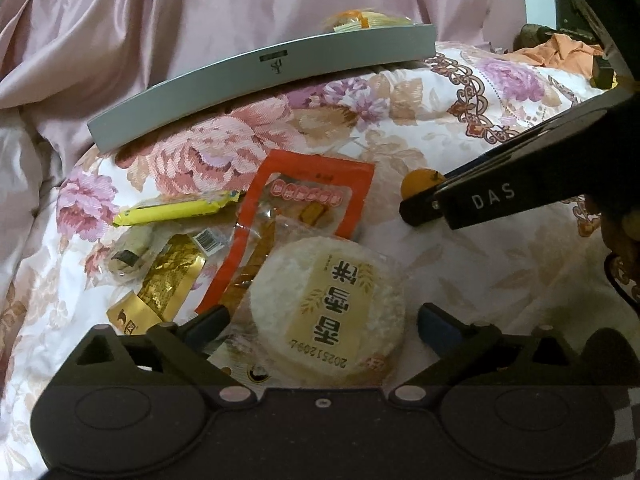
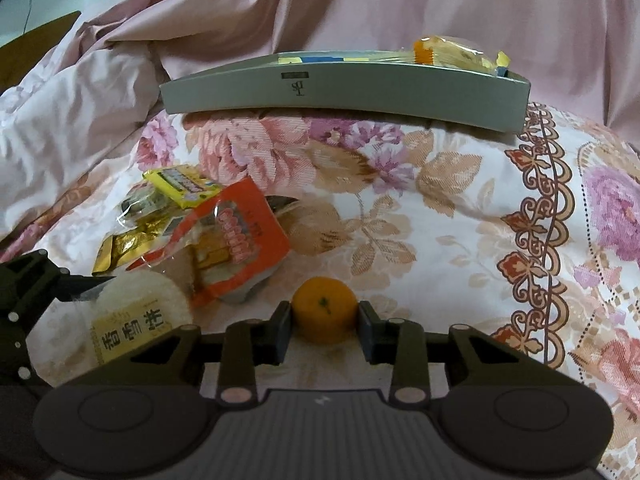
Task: Organize snacks
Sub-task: 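Grasp the round rice cake with the left tool while the right tool grasps the mandarin orange, then carry the rice cake with the left tool while the right tool carries the orange to the tray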
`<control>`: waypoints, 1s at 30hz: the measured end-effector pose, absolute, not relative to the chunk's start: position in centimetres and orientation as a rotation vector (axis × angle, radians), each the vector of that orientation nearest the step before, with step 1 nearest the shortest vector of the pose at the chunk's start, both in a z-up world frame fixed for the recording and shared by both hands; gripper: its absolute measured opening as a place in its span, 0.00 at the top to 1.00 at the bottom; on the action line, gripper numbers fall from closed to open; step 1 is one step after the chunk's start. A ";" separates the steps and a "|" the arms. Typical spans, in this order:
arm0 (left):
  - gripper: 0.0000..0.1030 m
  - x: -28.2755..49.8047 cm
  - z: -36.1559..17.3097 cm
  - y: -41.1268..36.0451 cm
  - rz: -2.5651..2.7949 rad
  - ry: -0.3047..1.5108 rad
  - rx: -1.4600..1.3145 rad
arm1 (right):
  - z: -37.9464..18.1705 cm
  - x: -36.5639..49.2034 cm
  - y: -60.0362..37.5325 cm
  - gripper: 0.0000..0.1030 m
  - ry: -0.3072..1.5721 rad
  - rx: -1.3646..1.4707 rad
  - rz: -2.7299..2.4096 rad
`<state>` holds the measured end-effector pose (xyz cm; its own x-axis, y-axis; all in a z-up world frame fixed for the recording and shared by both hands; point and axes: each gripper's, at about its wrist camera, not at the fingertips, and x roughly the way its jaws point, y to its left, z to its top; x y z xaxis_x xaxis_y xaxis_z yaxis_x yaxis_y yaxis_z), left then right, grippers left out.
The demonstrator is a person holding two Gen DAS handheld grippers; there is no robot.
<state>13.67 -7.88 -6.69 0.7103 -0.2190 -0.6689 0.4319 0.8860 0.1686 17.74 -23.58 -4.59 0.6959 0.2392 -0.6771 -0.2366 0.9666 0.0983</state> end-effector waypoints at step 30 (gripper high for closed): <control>0.27 13.5 -4.2 -4.5 -0.243 0.528 0.046 | -3.6 16.6 -22.6 0.62 0.666 -0.043 0.295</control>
<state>13.51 -4.53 -4.18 0.8356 -0.2180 -0.5043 0.2416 0.9702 -0.0190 16.59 -22.57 -3.57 0.7460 0.2560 -0.6147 -0.2835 0.9574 0.0547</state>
